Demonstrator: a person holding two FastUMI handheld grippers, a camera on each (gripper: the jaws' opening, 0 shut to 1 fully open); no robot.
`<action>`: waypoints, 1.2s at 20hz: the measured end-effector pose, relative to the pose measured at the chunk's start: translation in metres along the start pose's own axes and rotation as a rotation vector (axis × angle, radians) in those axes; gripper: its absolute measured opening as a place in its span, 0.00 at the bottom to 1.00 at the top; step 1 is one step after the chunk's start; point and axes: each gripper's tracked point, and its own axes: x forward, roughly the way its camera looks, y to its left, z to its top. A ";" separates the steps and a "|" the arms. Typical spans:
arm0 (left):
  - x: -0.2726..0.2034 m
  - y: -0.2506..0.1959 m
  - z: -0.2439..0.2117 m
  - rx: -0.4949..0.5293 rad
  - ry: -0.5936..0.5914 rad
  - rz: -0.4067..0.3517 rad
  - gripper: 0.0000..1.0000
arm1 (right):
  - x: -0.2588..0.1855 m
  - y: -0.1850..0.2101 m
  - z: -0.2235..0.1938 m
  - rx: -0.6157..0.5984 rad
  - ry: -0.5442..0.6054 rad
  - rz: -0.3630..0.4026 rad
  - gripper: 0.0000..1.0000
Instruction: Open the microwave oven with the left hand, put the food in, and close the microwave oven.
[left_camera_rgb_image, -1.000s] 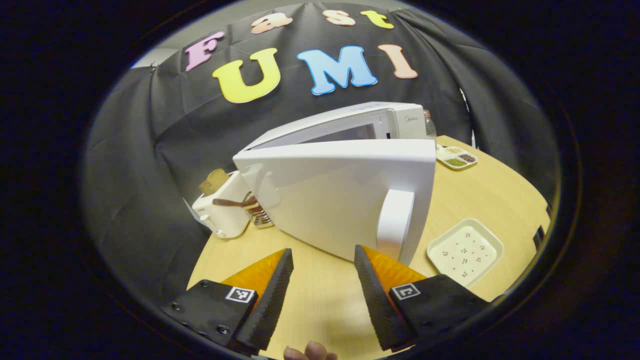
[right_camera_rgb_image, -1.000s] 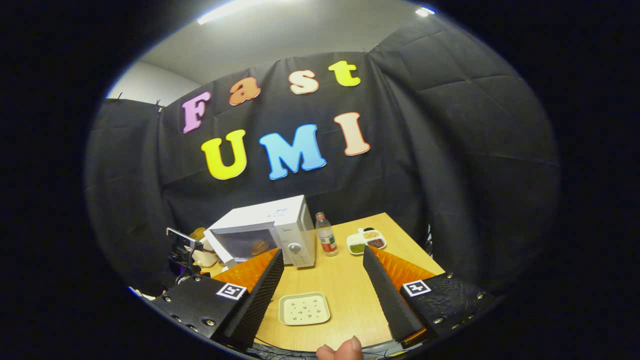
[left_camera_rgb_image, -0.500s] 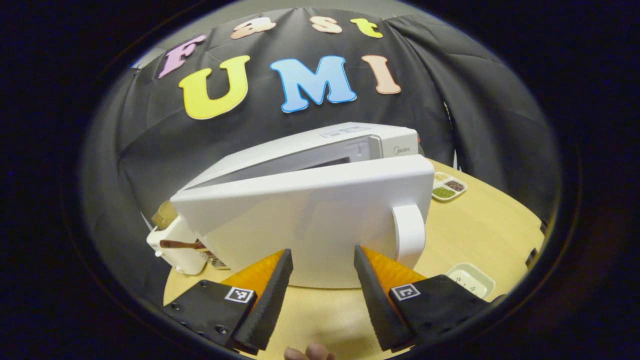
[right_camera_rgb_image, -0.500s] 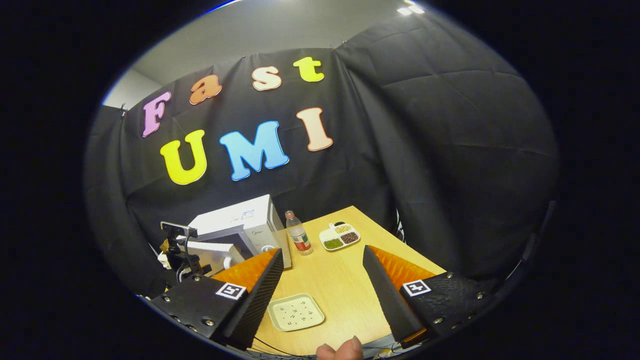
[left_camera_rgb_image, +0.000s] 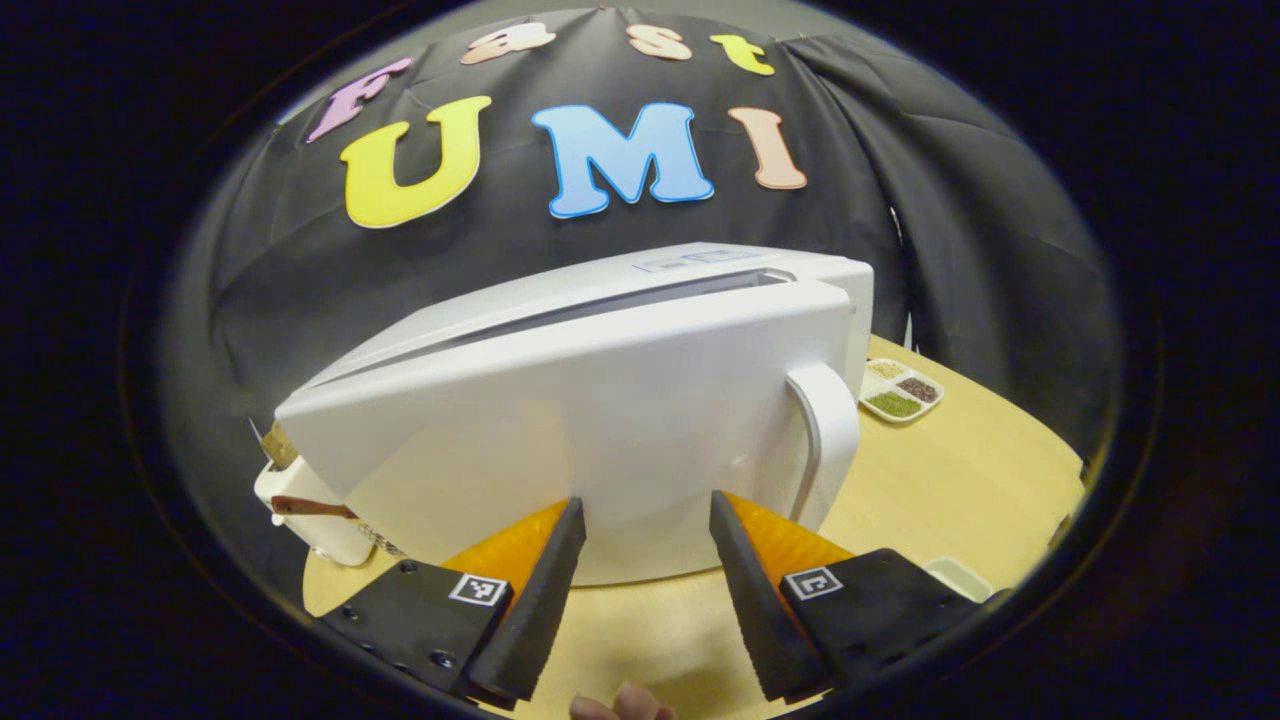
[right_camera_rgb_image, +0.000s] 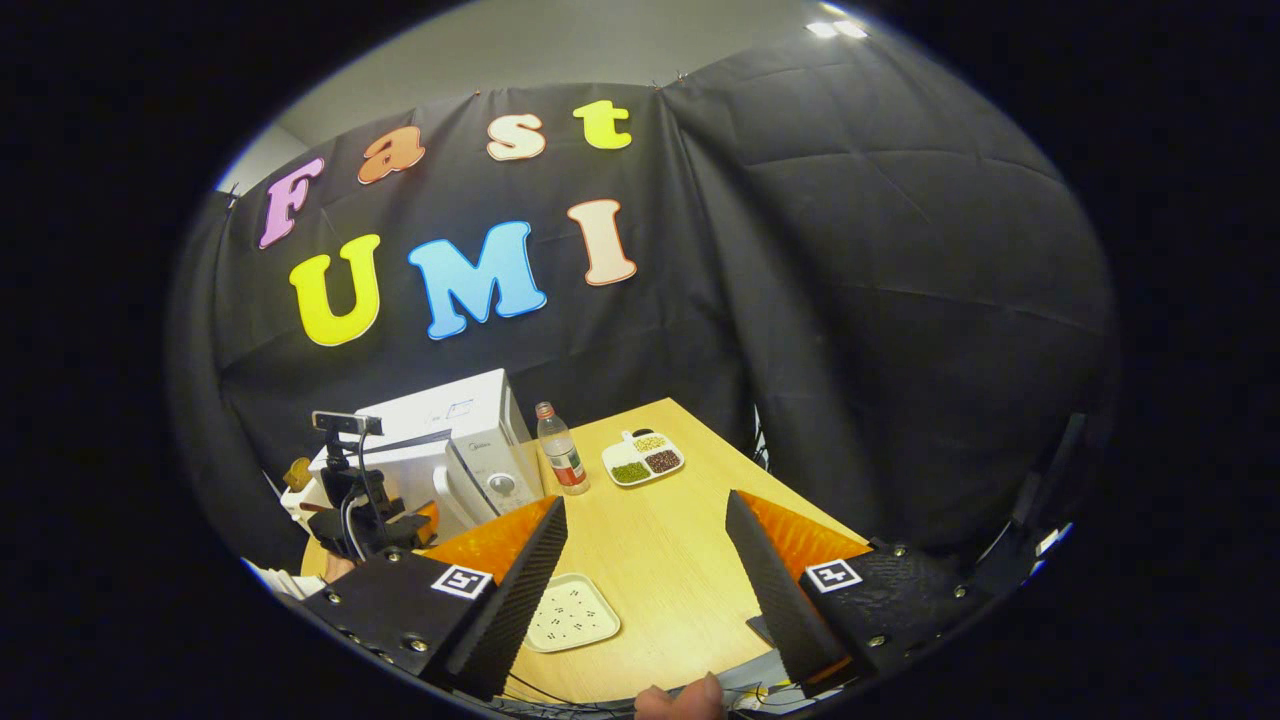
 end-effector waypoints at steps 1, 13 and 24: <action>0.006 0.002 0.003 -0.009 0.000 0.004 0.82 | 0.001 0.002 -0.001 0.000 0.002 -0.005 0.98; 0.022 -0.008 -0.010 -0.144 0.088 -0.056 0.90 | 0.009 0.008 -0.008 -0.007 0.032 0.013 0.98; -0.020 -0.029 0.017 -0.126 0.053 -0.061 0.81 | -0.004 -0.019 -0.010 -0.058 0.051 0.048 0.98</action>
